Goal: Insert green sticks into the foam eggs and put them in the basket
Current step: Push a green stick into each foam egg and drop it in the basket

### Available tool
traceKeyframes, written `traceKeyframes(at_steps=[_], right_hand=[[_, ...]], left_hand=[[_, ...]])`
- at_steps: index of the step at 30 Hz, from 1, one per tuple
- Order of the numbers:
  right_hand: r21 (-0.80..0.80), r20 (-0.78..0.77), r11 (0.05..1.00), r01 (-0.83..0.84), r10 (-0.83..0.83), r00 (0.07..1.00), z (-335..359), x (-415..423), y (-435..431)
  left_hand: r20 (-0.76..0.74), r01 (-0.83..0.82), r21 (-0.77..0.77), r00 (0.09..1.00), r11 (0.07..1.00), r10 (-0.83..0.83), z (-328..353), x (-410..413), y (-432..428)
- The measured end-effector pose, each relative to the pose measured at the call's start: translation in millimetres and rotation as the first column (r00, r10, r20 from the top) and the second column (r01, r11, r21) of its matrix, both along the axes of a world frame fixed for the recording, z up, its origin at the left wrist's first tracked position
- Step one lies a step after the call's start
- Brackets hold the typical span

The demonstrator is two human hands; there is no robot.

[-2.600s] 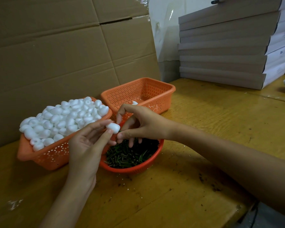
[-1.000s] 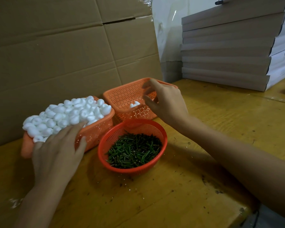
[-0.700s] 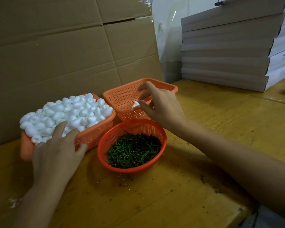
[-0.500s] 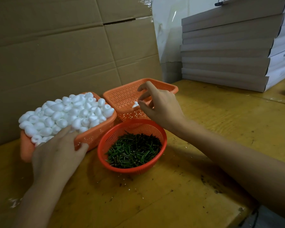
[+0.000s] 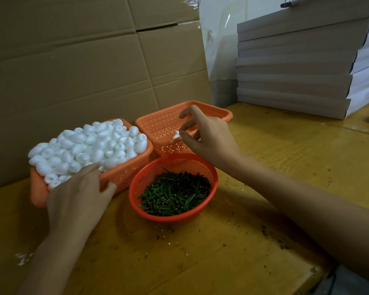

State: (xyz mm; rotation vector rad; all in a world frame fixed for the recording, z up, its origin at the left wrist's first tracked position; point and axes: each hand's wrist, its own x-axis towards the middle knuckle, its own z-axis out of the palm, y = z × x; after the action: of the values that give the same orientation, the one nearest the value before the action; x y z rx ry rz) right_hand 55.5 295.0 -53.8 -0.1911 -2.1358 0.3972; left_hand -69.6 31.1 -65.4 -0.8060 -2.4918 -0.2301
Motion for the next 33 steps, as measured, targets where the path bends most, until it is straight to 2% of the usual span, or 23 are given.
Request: traceKeyframes(at_steps=[5, 9, 12, 18, 24, 33], right_hand=[[-0.004, -0.002, 1.0, -0.006, 0.006, 1.0, -1, 0, -2], [-0.009, -0.004, 1.0, -0.007, 0.007, 1.0, -1, 1, -2], [-0.016, -0.002, 1.0, -0.012, 0.012, 1.0, 0, 2, -1], [-0.022, 0.015, 1.0, -0.017, 0.017, 1.0, 1, 3, -3], [-0.022, 0.015, 1.0, -0.022, 0.023, 1.0, 1, 3, -2], [-0.041, 0.018, 0.999, -0.034, 0.035, 0.999, -1, 0, -1]], left_hand=[[0.004, 0.029, 0.005, 1.0, 1.0, -0.029, 1, -2, -2], [-0.028, 0.119, 0.079, 0.993, 0.99, -0.117, -1, -2, -5], [-0.08, 0.197, 0.048, 0.978, 0.979, -0.193, -1, -2, -6], [-0.088, 0.214, 0.03, 0.974, 0.976, -0.211, -4, -7, -8], [-0.103, 0.183, 0.188, 0.981, 0.965, -0.166, -6, -11, -6], [-0.067, 0.278, 0.349, 0.96, 0.895, -0.272, -4, -16, -8]])
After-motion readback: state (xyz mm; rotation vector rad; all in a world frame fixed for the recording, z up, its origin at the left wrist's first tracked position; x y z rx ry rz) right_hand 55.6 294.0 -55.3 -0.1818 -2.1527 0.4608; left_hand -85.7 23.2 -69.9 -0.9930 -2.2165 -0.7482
